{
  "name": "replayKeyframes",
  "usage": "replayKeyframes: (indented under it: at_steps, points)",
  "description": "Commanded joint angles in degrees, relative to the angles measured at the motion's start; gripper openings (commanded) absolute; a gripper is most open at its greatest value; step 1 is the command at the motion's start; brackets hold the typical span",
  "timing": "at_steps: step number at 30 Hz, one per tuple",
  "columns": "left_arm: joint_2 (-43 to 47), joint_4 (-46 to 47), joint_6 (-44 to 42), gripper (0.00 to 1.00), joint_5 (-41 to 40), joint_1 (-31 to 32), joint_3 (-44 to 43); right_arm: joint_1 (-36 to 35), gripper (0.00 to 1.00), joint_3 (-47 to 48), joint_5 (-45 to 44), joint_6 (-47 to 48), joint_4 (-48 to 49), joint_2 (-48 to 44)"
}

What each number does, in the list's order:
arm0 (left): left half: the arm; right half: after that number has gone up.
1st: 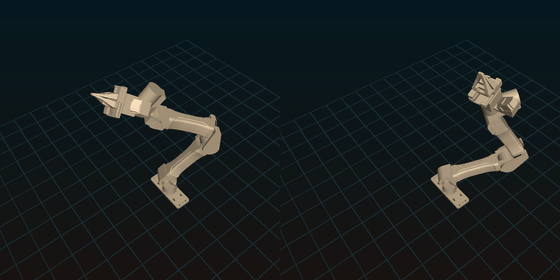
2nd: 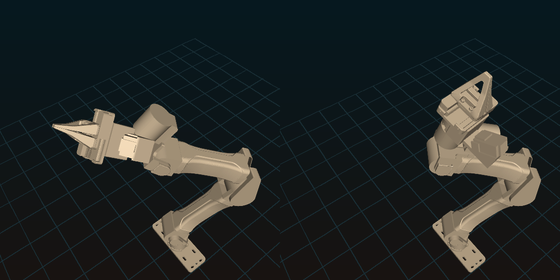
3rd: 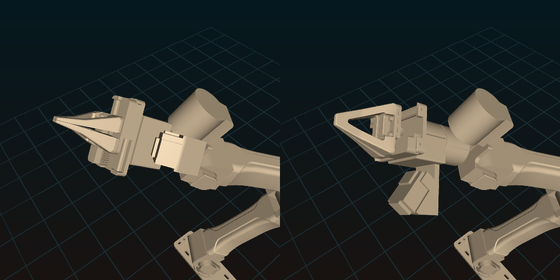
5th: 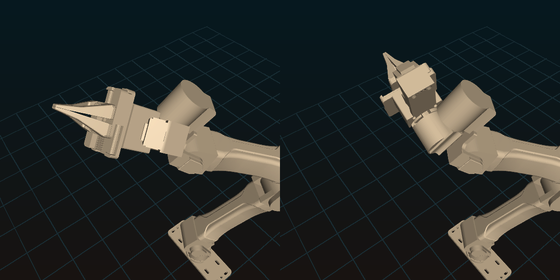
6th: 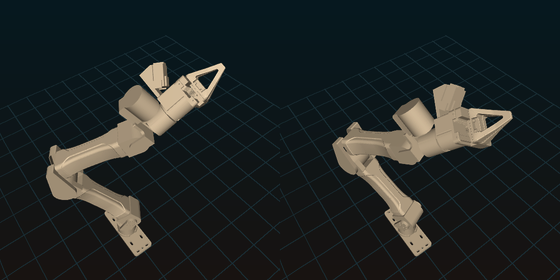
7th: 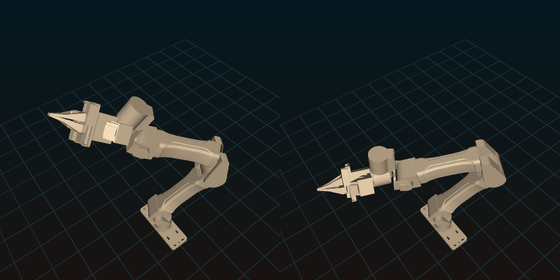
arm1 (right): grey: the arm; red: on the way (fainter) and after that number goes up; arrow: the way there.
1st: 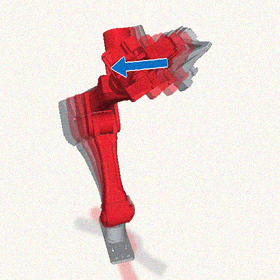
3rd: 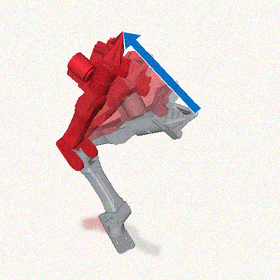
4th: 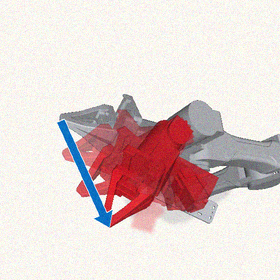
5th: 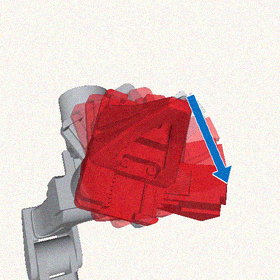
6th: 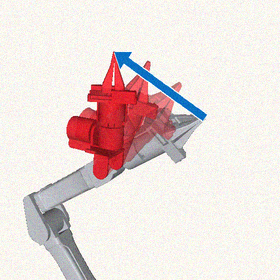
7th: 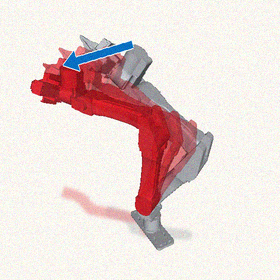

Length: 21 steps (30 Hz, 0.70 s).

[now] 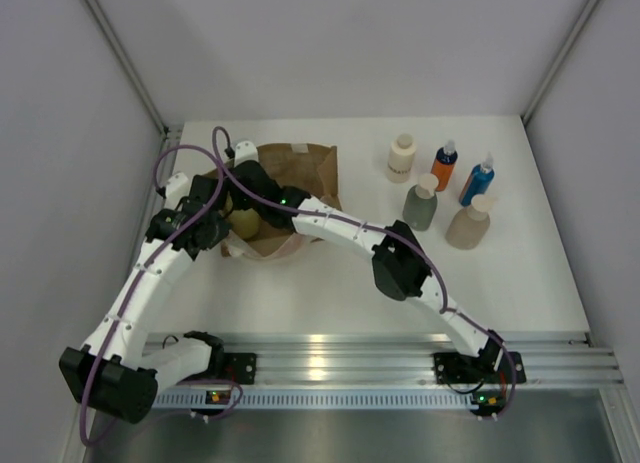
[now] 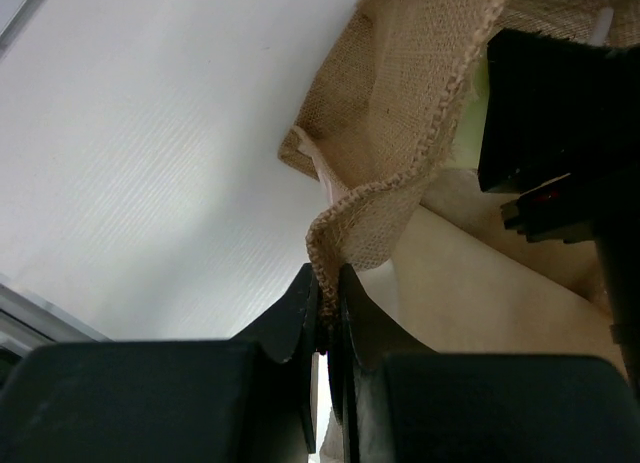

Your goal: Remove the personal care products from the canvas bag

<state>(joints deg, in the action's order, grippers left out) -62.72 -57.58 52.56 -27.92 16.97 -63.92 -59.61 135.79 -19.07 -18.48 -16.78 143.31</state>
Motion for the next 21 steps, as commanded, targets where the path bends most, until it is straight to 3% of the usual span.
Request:
replayKeyframes:
  at_steps: [1, 4, 21]
  points:
    - [0.4, -3.2, -2.0, 0.00, 2.2, 0.2, 0.2, 0.1, 0.15, -3.5, 1.0, 3.6, 5.1, -2.7]
    - [0.3, -3.2, -2.5, 0.00, 1.4, 0.2, 0.2, 0.3, 0.01, -6.2, 2.3, 5.2, 8.5, -5.9]
    - [0.5, -1.5, -3.2, 0.00, 2.7, 0.2, -0.8, 1.1, 0.00, -27.1, 10.9, 9.3, 22.9, -33.5]
